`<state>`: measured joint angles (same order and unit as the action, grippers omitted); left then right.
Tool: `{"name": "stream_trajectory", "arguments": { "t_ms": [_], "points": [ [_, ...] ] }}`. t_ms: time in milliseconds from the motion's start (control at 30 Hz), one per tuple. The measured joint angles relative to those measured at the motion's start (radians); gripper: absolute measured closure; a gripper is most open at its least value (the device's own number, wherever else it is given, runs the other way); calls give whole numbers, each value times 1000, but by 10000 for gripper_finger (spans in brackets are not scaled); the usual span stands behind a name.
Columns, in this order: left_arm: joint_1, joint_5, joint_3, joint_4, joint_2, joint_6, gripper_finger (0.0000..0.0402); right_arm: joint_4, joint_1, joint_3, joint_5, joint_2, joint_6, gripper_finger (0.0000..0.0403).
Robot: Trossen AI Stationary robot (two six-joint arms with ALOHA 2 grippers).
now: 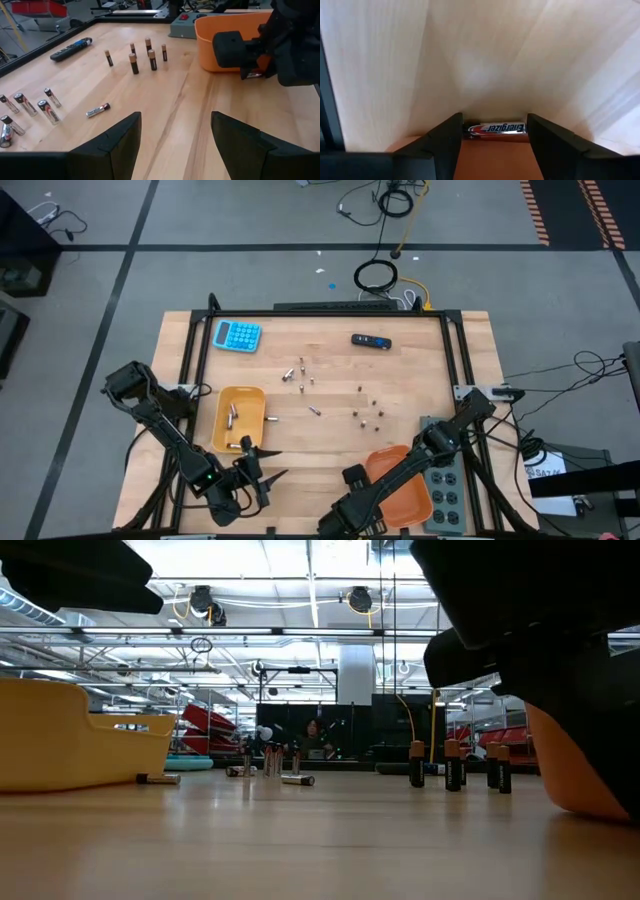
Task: Sort batteries
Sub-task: Put the silver battery into the yellow bin
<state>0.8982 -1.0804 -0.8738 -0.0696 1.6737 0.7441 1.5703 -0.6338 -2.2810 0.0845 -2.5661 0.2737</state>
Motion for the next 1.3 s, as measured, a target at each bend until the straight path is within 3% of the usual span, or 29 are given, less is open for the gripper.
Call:
{"name": "stream_trajectory", "arguments": {
  "t_ms": [300,533,700,1067,1300],
  "points": [
    [0,10,0,0,0,0,153,5,14,0,-102,0,-105,190],
    [0,21,0,4,0,-18,153,3,44,1,-305,2,-159,190],
    [0,35,0,8,0,-19,153,2,52,2,-329,24,-131,190],
    [0,37,0,16,0,-18,153,-8,67,2,-471,209,59,190],
    [-26,91,0,39,0,-44,153,-140,164,2,-500,329,75,194]
  ]
}}
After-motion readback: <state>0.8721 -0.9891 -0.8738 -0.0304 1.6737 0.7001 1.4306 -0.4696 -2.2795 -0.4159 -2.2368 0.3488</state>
